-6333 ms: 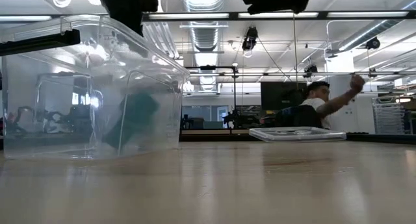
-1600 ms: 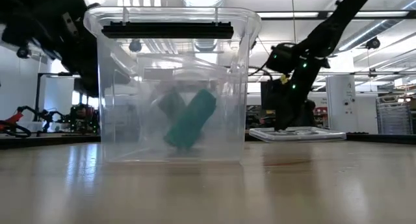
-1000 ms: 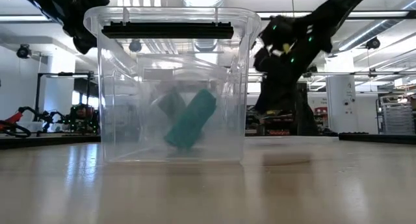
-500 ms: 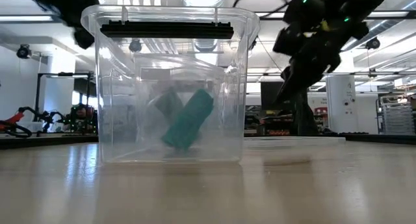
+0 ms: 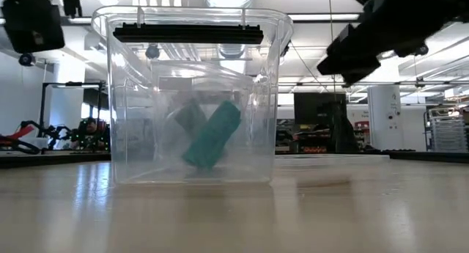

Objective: Roll bandage
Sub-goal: Close the transparent bin

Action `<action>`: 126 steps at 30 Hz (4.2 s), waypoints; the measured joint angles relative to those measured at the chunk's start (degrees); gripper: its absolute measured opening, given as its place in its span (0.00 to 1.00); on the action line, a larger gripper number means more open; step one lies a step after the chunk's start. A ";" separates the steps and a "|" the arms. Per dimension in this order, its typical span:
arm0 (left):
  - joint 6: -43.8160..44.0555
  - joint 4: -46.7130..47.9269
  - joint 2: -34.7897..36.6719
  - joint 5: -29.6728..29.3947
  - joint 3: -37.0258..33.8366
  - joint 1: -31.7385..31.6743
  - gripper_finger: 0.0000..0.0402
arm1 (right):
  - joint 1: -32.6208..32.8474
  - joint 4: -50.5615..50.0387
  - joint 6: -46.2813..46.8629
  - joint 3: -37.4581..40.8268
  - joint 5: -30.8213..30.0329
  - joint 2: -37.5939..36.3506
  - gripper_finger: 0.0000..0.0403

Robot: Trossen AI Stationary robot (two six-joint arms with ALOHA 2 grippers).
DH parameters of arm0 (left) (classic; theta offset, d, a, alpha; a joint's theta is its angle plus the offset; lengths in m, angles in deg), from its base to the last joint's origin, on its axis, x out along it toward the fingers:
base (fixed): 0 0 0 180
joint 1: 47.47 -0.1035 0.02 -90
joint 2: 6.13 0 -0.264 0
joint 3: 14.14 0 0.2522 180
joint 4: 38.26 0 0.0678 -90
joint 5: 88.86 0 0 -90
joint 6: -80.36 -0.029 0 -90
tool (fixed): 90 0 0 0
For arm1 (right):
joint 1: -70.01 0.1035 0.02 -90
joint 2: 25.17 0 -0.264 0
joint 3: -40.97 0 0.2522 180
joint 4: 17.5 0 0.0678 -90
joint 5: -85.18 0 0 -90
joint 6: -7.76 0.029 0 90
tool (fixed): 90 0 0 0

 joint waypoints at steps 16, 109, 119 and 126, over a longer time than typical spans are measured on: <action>4.33 -10.23 -13.31 -9.42 0.21 13.59 0.48 | 6.93 5.78 21.65 -18.42 -16.16 25.27 0.37; -28.67 -48.57 -63.77 -19.74 13.04 -10.32 0.43 | 24.27 -48.76 13.41 -32.55 -22.16 26.47 0.37; -28.48 -47.58 -62.69 -14.11 12.95 -3.76 0.45 | 24.41 -48.44 8.73 -30.57 -24.75 30.10 0.41; -28.71 -43.92 -59.66 -17.42 12.62 -3.67 0.44 | 27.55 -51.19 3.03 -35.80 -20.54 28.53 0.41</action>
